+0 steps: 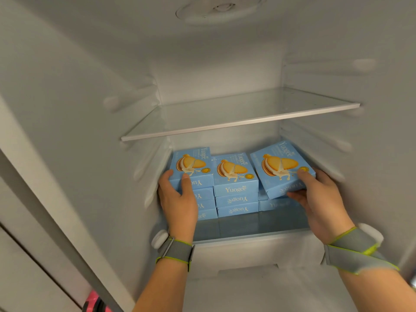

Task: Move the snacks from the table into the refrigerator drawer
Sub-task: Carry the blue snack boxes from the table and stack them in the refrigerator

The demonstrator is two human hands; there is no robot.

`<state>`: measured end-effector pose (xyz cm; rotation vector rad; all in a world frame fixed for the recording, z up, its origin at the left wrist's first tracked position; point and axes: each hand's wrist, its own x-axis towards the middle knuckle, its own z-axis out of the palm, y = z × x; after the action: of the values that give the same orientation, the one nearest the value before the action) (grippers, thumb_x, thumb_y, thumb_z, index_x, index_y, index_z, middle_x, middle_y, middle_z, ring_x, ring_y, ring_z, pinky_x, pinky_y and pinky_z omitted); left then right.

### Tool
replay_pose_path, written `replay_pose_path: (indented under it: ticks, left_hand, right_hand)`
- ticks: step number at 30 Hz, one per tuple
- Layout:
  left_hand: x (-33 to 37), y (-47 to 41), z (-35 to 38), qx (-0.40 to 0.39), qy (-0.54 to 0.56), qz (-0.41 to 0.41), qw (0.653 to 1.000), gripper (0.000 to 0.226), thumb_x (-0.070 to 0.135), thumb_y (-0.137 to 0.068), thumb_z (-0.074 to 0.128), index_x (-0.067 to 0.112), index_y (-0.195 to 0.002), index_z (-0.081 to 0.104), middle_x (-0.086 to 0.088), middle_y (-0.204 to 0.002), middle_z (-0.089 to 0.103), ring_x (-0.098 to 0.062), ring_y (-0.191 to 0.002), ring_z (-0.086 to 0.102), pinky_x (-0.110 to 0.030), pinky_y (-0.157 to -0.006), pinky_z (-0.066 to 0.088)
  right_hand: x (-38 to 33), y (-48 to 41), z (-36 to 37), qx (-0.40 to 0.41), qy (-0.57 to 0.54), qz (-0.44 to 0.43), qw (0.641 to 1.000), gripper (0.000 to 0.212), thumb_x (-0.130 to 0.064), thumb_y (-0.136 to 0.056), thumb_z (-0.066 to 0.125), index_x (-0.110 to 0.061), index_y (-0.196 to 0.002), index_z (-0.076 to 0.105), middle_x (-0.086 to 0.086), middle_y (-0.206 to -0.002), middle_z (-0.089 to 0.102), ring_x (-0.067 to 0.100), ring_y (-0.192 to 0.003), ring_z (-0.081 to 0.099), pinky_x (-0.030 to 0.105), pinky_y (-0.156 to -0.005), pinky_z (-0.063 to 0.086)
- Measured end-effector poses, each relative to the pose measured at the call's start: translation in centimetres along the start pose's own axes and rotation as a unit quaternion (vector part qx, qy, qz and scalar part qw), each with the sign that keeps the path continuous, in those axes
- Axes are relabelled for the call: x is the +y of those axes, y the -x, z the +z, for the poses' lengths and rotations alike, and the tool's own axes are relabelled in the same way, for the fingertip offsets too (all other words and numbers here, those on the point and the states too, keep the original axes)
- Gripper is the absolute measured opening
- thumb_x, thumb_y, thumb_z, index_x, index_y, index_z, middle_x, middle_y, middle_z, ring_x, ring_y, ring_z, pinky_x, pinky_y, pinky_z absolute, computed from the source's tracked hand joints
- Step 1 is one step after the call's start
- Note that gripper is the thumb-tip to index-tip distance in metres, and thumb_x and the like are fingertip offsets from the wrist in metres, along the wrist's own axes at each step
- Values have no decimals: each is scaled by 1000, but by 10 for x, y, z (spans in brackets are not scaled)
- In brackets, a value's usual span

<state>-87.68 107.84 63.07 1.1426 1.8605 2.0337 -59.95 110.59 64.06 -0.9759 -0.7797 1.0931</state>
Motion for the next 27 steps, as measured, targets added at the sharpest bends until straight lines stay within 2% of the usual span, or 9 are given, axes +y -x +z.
replay_pose_path:
  ticks: [4,7,9,13,16,21,25,27]
  left_hand:
    - [4,1,0,0,11,-9,1000,60,57,-87,63,21,-134,52,-7,-135,61,-27,-127,57,-50,-110,46]
    - [2,0,-1,-9,11,-6,1000,57,54,-87,69,24,-132,51,-5,-131,62,-26,-122,59,-50,-108,48]
    - [0,0,-2,-15,6,-3,1000,60,62,-83,66,28,-130,50,-3,-130,63,-25,-121,60,-50,-106,50]
    - [-1,-1,-3,-12,2,-5,1000,58,65,-81,64,32,-127,50,-1,-126,65,-24,-117,62,-51,-103,52]
    - [-2,-1,-2,-14,6,-8,1000,56,64,-81,65,35,-125,49,-1,-126,65,-24,-118,62,-51,-103,52]
    - [-4,-3,-3,-20,7,-14,1000,52,65,-81,66,39,-123,48,1,-126,65,-24,-117,63,-52,-101,54]
    - [-3,-2,-3,-25,6,-14,1000,55,65,-80,65,37,-124,49,1,-127,64,-24,-118,62,-51,-102,53]
    - [-2,-2,-4,-24,6,-10,1000,56,64,-81,65,34,-125,50,0,-127,63,-24,-119,61,-51,-103,52]
  right_hand:
    - [4,-8,3,-4,20,-9,1000,27,-20,-102,61,-14,-128,65,8,-121,73,25,-107,71,31,-70,58]
    - [10,-10,1,4,41,-30,999,27,-18,-101,62,-16,-127,66,5,-118,74,24,-109,72,32,-74,59]
    - [14,-9,-1,11,57,-44,997,29,-17,-102,61,-17,-130,65,2,-117,73,20,-107,71,31,-75,59]
    - [22,-12,-4,16,89,-68,994,42,-18,-102,62,-16,-144,57,6,-128,67,23,-112,68,34,-78,59]
    - [25,-17,-3,24,107,-71,991,47,-19,-100,64,-18,-147,55,8,-134,64,28,-113,68,35,-78,59]
    - [25,-23,-1,27,133,-73,988,44,-20,-100,64,-18,-144,57,8,-125,67,21,-86,68,36,-74,58]
    - [27,-26,1,27,145,-69,987,44,-23,-100,63,-21,-143,57,7,-120,68,23,-86,69,34,-70,57]
    - [26,-27,2,28,152,-66,986,44,-25,-99,63,-21,-143,58,6,-117,69,22,-80,67,36,-69,58]
